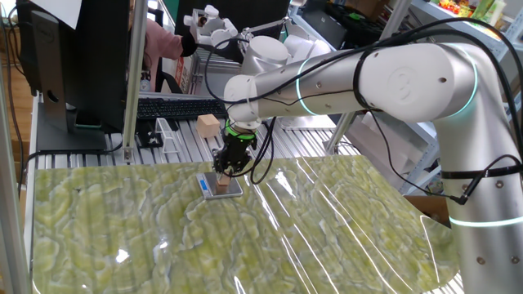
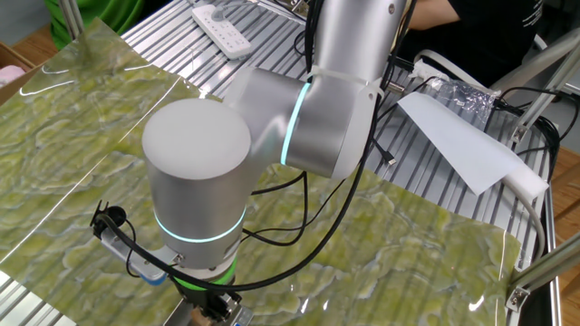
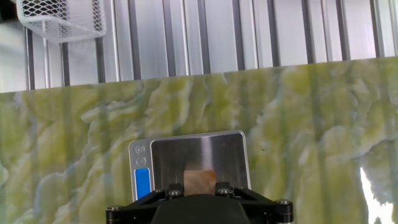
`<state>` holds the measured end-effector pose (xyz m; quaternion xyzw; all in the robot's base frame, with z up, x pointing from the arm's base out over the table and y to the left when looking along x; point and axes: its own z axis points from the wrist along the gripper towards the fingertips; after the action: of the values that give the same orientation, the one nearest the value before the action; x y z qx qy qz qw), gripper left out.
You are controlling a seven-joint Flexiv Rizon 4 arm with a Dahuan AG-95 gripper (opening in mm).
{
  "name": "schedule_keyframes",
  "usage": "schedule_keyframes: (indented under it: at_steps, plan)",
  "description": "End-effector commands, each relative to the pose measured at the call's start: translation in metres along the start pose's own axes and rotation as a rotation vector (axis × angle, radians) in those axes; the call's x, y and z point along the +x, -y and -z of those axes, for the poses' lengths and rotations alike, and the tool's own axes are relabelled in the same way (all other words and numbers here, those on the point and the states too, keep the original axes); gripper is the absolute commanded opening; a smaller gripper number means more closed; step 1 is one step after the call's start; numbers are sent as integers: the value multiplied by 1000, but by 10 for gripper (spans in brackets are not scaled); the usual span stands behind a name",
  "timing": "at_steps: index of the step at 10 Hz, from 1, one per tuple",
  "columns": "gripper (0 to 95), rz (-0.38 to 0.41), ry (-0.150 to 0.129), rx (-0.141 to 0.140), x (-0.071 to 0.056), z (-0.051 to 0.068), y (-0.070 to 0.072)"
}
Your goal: Place the block on the scale
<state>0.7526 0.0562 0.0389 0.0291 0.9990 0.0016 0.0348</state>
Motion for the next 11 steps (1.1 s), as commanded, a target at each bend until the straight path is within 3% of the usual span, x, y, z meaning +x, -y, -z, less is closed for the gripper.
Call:
schedule_keyframes:
  at_steps: [1,6,11]
  plan:
    - [380,-1,3,2,0,0,0]
    - [380,-10,3,2,1,5,2]
    - [380,-11,-2,4,12,30,9]
